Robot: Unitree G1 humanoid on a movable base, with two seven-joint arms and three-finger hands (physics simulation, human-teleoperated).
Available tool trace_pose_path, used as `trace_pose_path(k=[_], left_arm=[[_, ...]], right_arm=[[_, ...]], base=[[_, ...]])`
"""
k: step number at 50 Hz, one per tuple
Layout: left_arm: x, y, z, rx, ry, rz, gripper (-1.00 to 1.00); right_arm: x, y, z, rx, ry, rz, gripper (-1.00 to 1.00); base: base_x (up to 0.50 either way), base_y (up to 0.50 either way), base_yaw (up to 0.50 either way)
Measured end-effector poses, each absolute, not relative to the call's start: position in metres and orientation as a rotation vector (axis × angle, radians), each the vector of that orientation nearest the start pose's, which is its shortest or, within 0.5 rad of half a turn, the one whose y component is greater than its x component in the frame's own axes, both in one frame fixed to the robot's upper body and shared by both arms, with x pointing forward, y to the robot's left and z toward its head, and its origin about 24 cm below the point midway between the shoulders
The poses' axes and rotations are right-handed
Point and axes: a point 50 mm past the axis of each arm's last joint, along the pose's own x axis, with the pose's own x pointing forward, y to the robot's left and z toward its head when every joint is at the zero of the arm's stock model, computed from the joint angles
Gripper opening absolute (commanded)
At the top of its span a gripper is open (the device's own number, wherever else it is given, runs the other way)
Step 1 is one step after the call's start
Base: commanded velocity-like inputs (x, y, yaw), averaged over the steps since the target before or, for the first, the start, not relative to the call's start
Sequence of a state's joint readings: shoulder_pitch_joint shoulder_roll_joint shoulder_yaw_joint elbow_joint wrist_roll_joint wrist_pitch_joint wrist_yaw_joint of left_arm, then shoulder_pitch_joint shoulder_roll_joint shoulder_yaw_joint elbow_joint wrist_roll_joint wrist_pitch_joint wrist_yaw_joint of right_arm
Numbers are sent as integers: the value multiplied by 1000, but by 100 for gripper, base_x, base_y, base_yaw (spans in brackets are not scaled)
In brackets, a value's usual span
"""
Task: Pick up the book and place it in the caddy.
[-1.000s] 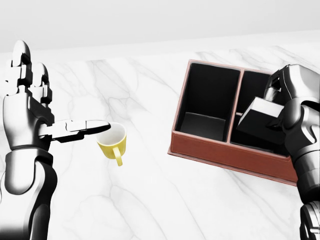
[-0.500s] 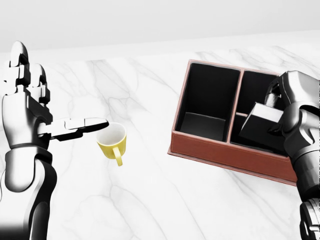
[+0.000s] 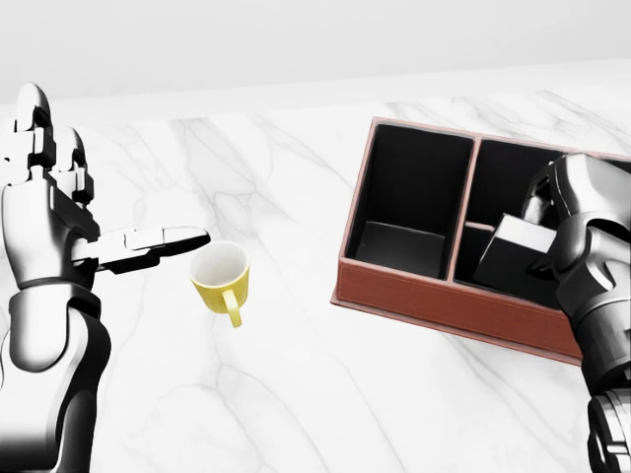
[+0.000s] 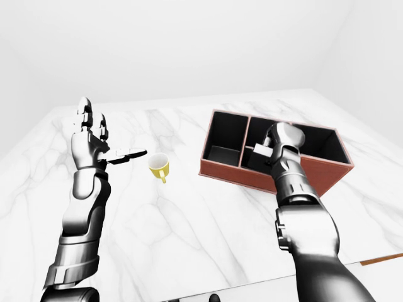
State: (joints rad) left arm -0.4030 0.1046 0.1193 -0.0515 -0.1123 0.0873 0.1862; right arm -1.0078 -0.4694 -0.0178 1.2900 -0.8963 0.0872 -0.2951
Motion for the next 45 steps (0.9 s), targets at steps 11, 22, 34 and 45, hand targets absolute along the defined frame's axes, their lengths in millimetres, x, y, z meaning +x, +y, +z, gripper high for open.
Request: trace_pose_path(k=[11, 22, 34, 45], left_arm=[[315, 176, 157, -55, -349, 192, 100], [316, 177, 156, -52, -343, 202, 100], [317, 178, 156, -54, -340, 210, 100], [318, 179, 156, -57, -339, 220, 100]], right_arm=[[389, -276, 123, -1275, 250, -401, -100], [391, -274, 125, -1284, 243, -399, -100], [394, -268, 131, -1322, 218, -393, -100], [395, -263, 129, -1357, 195, -405, -100]], base=[[0, 0, 0], [0, 0, 0], [0, 0, 0], [0, 0, 0]])
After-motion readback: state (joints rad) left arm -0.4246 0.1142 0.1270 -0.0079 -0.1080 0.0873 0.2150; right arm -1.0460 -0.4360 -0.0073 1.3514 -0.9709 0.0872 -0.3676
